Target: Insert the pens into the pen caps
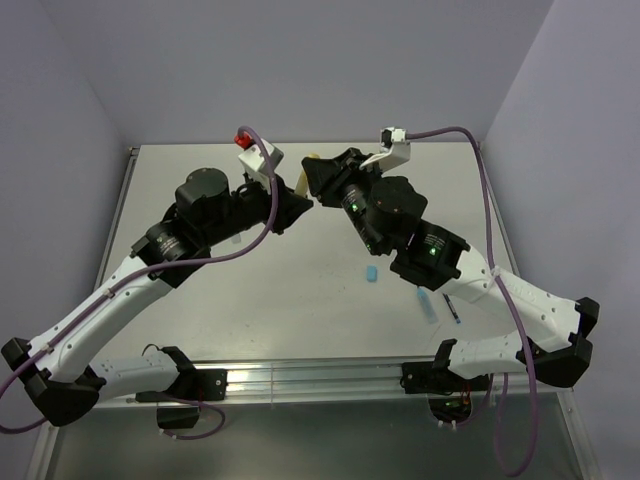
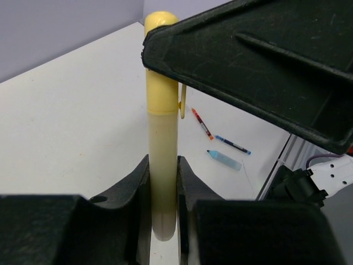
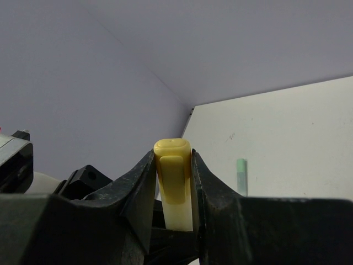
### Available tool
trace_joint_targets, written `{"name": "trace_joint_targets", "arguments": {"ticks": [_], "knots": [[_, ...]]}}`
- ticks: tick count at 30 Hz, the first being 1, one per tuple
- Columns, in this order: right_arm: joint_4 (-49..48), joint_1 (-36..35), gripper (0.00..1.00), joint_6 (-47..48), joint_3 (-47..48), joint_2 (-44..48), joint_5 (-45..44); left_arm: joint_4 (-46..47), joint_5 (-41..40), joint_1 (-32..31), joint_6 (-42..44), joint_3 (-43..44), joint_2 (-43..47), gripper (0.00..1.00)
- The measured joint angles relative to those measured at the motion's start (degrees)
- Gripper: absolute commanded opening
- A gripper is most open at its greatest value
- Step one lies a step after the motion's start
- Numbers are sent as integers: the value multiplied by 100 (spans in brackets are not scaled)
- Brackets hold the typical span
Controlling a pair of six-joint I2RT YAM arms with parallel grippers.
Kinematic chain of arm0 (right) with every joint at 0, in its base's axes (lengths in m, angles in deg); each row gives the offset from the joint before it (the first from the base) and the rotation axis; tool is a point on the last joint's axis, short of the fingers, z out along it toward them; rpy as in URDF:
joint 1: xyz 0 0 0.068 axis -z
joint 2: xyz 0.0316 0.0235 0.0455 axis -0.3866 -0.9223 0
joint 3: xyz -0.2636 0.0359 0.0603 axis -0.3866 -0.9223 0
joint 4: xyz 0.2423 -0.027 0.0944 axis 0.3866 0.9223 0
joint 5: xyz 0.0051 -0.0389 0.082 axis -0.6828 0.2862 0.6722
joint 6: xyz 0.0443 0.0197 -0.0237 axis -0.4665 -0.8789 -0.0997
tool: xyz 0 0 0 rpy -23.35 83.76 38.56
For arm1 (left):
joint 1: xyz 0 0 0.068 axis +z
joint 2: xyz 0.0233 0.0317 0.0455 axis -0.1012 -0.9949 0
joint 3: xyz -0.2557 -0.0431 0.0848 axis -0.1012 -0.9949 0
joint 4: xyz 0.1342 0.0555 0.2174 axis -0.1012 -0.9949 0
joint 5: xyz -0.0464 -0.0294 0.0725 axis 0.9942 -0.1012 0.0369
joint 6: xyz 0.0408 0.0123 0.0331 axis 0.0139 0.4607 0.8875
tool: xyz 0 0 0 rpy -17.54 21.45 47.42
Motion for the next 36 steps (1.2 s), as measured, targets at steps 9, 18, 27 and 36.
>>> {"name": "trace_joint_targets", "arguments": {"ticks": [9, 18, 27, 36], "knots": [[-101, -31, 0, -24, -120, -42, -149, -278, -90, -11, 42, 114, -94, 0], [566, 103, 44, -33, 356, -116, -61, 98, -79, -44, -118, -127, -68, 0], [2205, 1360, 59, 179, 1167, -511, 1449, 1285, -603, -81, -909, -1440, 9, 0], [2306, 2179, 60, 216, 289, 511, 1853, -188, -1421, 1432, -1967, -719, -2022, 2]]}}
